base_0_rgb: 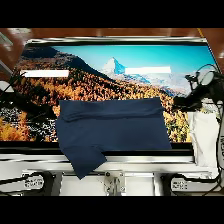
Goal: Fold the shirts.
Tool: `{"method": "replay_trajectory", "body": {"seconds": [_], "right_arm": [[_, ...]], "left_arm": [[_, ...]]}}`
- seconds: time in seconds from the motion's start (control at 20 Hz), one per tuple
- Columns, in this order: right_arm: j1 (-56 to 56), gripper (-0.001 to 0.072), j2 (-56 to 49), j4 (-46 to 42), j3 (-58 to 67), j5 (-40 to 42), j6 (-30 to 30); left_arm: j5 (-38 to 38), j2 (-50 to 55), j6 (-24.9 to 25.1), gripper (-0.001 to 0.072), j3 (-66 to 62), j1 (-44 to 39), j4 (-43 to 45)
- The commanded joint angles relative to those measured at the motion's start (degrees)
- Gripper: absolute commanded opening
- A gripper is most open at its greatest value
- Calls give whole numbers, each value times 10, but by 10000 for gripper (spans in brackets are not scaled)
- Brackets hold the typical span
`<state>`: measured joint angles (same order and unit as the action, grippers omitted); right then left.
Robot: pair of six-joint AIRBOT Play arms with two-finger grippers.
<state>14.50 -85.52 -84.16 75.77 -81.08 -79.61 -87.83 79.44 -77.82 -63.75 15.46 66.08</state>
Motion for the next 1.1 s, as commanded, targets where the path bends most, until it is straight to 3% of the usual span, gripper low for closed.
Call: {"method": "replay_trajectory", "body": {"seconds": [0.0, 0.1, 0.3, 0.8, 0.85, 0.95, 1.05], "right_arm": [[79, 561, 72, 74, -82, -17, 34], [117, 561, 96, 149, -145, -3, 71], [126, 561, 99, 169, -173, 21, 81], [126, 561, 99, 181, -173, 49, 76], [126, 561, 99, 181, -173, 48, 74], [126, 561, 99, 181, -173, 49, 70], [126, 561, 99, 181, -173, 48, 66]], "left_arm": [[12, -120, 2, 604, 162, 43, -1], [39, -187, 2, 604, 272, 52, -10], [77, -224, 2, 602, 396, 46, -57], [170, -128, -6, 599, 412, -39, -84], [180, -117, 4, 587, 412, -47, -103], [199, -100, 14, 459, 412, -61, -138], [212, -85, 18, 393, 412, -75, -152]]}}
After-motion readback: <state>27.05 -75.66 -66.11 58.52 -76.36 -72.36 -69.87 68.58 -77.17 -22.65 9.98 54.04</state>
